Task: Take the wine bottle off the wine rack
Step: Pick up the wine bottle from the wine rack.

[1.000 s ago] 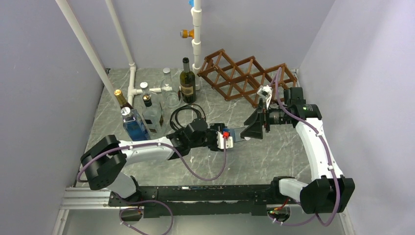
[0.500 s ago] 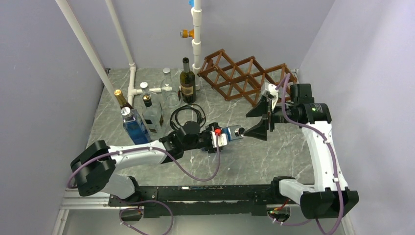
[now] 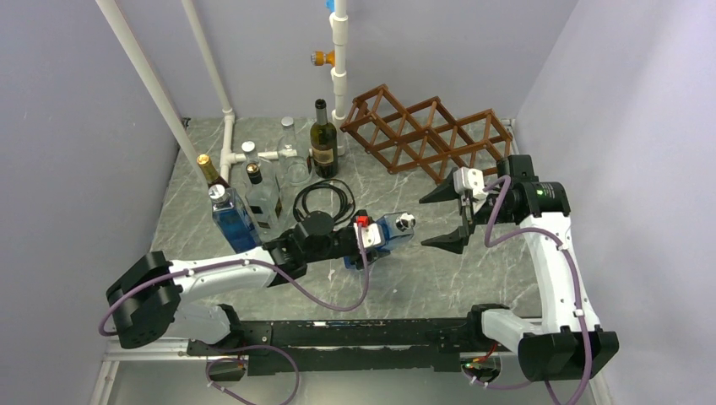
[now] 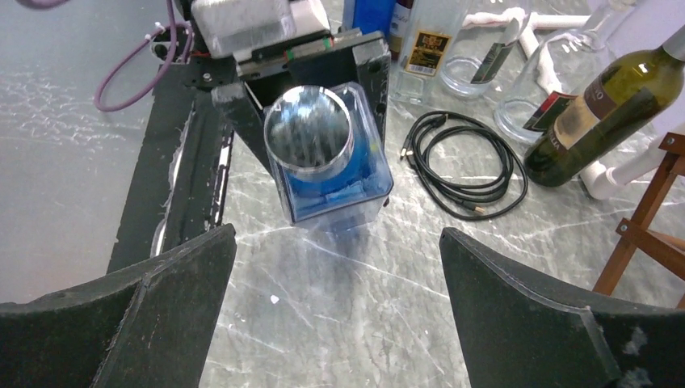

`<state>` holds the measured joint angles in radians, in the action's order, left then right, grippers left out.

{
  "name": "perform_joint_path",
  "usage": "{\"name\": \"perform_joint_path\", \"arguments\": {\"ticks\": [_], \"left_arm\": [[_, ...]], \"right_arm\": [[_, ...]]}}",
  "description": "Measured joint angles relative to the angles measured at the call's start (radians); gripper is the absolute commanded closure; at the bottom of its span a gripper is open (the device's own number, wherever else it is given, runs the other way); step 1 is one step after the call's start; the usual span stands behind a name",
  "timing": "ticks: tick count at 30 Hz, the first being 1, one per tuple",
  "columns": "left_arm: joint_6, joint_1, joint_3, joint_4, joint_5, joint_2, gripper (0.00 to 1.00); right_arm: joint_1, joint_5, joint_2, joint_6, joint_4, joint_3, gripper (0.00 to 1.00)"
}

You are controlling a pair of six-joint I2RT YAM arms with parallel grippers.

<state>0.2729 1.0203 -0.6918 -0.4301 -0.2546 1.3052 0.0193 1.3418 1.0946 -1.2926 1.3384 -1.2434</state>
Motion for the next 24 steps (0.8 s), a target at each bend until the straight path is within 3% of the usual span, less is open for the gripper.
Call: {"name": "perform_joint_path", "arguments": {"ticks": [9, 24], "left_arm": [[-0.122, 0.000, 0.021, -0.063, -0.012, -0.035, 1.00], [-0.299, 0.000, 0.030, -0.214, -0.010, 0.010, 1.00]], "right_arm": [[0.023, 0.040, 0.006, -0.109, 0.017, 0.096, 0.00], [0.092, 0.102, 0.003, -0.016, -0.118, 0.196, 0.01]]}}
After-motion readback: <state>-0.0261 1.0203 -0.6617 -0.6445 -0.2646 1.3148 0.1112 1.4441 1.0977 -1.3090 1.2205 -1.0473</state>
